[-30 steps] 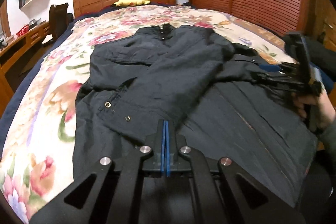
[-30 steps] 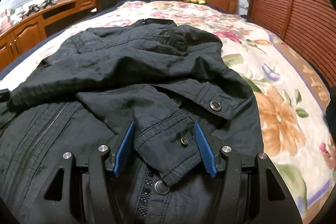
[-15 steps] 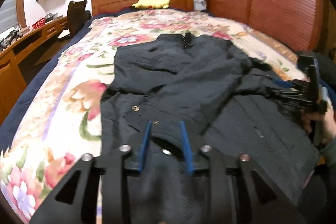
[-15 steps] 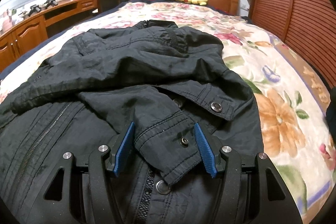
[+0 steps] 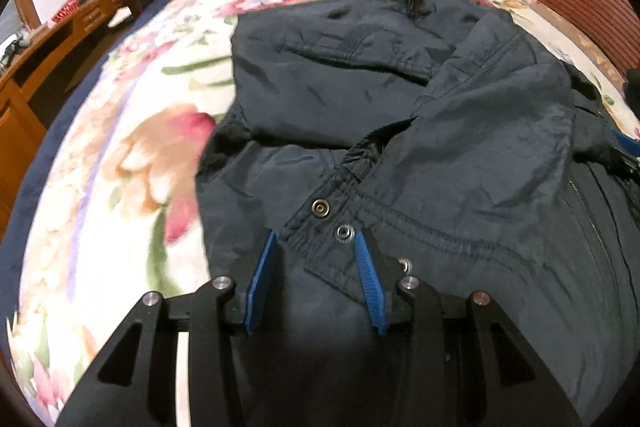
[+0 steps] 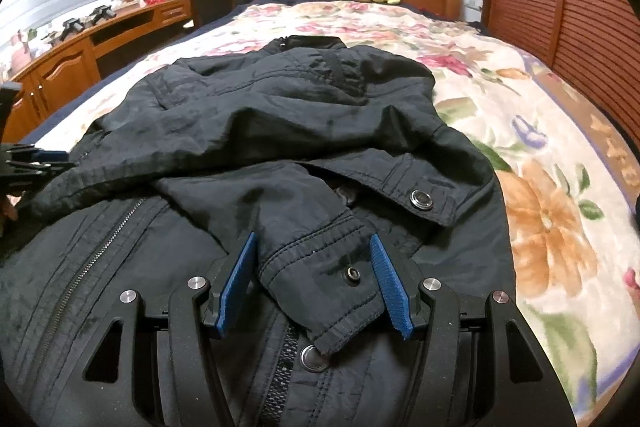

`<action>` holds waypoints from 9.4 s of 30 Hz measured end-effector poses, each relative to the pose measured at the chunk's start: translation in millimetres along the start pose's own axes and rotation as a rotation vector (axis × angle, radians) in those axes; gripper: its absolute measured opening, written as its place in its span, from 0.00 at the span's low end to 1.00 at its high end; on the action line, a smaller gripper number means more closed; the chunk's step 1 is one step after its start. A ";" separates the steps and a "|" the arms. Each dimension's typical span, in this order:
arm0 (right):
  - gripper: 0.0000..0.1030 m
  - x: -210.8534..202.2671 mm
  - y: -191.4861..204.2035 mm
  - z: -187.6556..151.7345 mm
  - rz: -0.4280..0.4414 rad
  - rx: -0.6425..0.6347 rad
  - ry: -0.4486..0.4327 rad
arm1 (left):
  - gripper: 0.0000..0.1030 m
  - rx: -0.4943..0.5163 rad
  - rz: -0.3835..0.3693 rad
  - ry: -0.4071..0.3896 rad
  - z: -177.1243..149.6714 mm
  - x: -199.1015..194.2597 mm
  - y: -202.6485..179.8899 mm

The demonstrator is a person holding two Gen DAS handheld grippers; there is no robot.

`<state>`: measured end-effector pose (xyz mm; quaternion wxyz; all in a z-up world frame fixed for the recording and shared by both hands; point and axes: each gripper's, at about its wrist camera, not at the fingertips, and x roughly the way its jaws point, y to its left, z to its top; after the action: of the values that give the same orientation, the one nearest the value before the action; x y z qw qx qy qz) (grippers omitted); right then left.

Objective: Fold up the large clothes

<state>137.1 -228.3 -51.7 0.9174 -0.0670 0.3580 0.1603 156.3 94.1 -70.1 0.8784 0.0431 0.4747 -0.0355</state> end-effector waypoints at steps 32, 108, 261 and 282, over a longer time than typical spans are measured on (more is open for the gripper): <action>0.59 -27.1 11.6 14.5 0.003 -0.050 -0.072 | 0.12 0.020 -0.084 -0.239 -47.4 -113.2 -2.8; 0.60 -116.9 -29.4 -109.9 -0.126 -0.034 0.081 | 0.48 -0.053 -0.013 -0.197 -177.2 -120.1 7.3; 0.20 95.8 -95.6 173.8 -0.087 -0.043 0.044 | 0.11 -0.111 -0.050 -0.269 112.1 -23.1 89.7; 0.79 -42.7 -76.2 40.7 0.006 -0.038 0.040 | 0.31 -0.047 -0.075 -0.179 -54.7 -65.8 57.3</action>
<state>159.5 -300.8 7.7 0.9082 -0.0867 0.3731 0.1687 80.7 158.5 -42.4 0.9160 0.0011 0.3966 -0.0609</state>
